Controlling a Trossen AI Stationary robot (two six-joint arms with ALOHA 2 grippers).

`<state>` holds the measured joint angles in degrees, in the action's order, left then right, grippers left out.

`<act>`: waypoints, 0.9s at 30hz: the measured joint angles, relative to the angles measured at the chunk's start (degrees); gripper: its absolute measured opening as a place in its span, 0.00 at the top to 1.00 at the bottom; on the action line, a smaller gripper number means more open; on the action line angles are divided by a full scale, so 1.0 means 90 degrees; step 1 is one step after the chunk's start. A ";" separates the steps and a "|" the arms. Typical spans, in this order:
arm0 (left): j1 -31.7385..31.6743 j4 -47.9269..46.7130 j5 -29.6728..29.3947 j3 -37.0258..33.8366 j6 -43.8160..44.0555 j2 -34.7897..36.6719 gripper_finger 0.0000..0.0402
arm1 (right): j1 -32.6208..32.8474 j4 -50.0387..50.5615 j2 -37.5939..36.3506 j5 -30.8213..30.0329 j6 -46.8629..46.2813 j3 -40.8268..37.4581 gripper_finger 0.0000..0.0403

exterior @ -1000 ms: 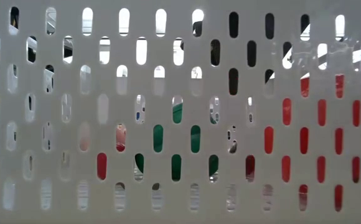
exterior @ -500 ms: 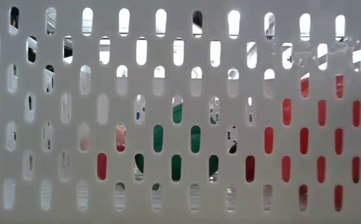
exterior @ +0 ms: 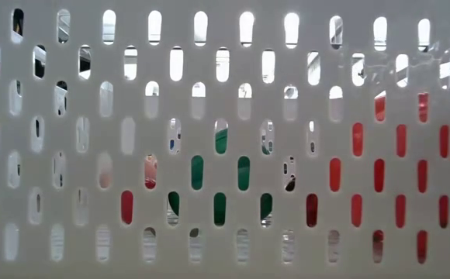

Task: Pick and placing Produce into tupperware
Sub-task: Put the yellow pumpkin into the white bin

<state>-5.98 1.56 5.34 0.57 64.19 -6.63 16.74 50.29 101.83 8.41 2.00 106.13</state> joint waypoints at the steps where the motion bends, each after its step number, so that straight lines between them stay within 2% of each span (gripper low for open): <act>1: 0.0000 0.0000 0.0000 -0.0002 0.0001 0.0001 1.00 | -0.0072 0.0094 -0.0093 -0.0166 0.0023 0.0000 0.79; 4: 0.0000 0.0001 -0.0002 -0.0002 0.0000 0.0000 1.00 | -0.0286 0.0388 -0.0369 -0.0560 0.0200 0.0000 0.88; 8: 0.0000 -0.0002 0.0000 -0.0002 0.0000 0.0002 1.00 | -0.0530 0.0528 -0.0785 -0.0602 0.0460 0.0000 0.98; 18: 0.0000 -0.0001 0.0000 -0.0001 0.0002 0.0000 1.00 | -0.1124 0.0714 -0.1745 -0.0577 0.1005 -0.0119 1.00; 20: 0.0000 -0.0002 0.0000 0.0001 0.0002 0.0002 1.00 | -0.1240 0.0301 -0.2103 -0.0463 0.1071 -0.0692 1.00; 23: 0.0000 -0.0002 -0.0001 0.0000 0.0002 0.0002 1.00 | -0.1358 -0.1167 -0.2887 -0.0191 0.0927 -0.2160 1.00; 27: 0.0000 0.0000 -0.0001 -0.0002 0.0001 0.0000 1.00 | -0.1495 -0.2896 -0.3821 -0.0084 0.0209 -0.4085 1.00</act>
<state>-5.98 1.55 5.33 0.56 64.19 -6.63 3.28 24.22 67.44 7.66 3.88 69.36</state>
